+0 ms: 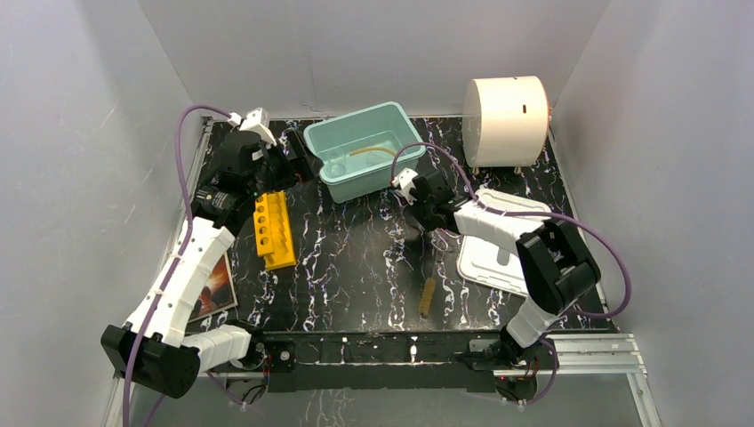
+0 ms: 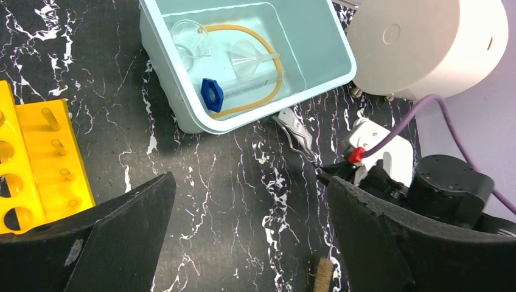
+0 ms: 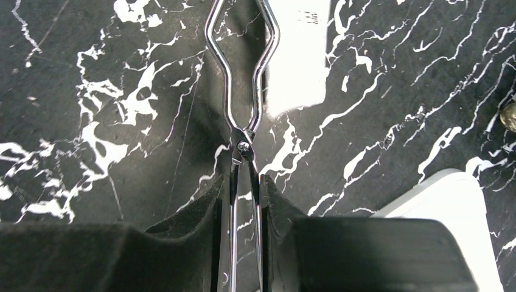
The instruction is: Organize the chemistry lab equipment
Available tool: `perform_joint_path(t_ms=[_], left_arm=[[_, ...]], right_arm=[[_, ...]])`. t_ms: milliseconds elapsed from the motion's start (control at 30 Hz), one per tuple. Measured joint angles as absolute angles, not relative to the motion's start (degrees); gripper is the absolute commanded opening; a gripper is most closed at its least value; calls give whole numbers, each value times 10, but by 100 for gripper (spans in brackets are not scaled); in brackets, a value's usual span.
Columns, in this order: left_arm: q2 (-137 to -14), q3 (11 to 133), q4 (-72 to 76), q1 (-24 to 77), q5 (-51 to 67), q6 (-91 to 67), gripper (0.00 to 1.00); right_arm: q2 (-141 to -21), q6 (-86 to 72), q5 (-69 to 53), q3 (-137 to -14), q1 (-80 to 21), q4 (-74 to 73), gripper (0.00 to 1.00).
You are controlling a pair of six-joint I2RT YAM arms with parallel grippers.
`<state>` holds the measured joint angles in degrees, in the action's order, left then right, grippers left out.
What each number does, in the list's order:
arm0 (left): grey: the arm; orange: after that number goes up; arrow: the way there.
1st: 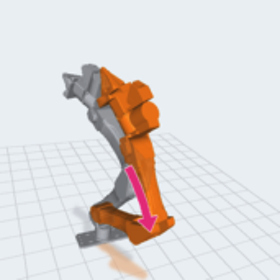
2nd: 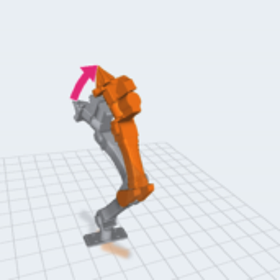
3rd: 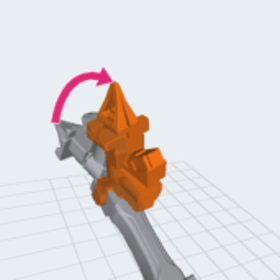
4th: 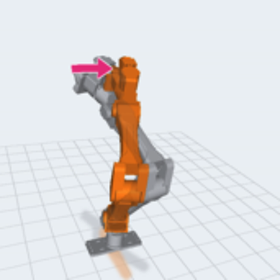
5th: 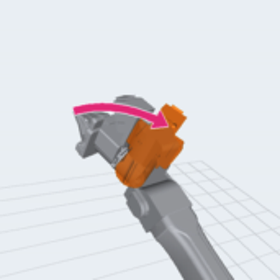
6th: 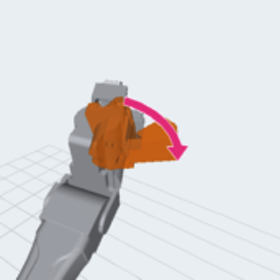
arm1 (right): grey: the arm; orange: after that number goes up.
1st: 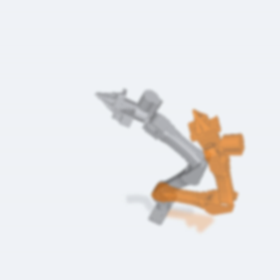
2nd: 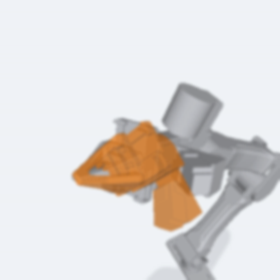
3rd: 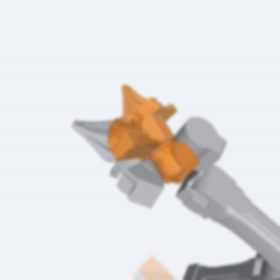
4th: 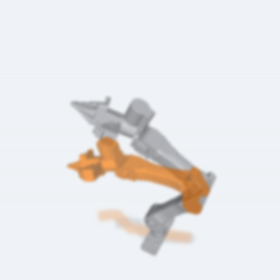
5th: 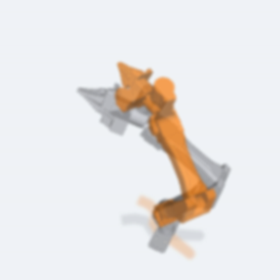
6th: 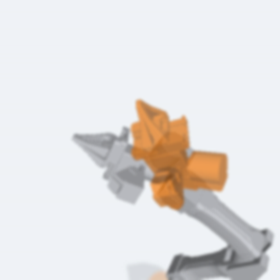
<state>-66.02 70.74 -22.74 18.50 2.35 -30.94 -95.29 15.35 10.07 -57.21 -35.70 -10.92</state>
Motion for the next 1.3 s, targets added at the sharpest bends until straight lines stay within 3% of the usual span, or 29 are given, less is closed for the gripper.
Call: perform_joint_path(t_ms=[500, 700, 1000, 1300], left_arm=[[-652, 638, -197, 185, 85, -361, 90], [-652, 577, -147, 195, 164, -417, 91], [-692, 579, -69, 224, 220, -446, 91], [-778, 609, -26, 256, 241, -467, 91]], right_arm=[[-874, 152, 22, -572, -358, -207, 6], [-828, 152, 53, -537, -357, -176, 6], [-756, 159, 128, -515, -357, -110, 7], [-758, 178, 172, -524, -357, -70, 6]])
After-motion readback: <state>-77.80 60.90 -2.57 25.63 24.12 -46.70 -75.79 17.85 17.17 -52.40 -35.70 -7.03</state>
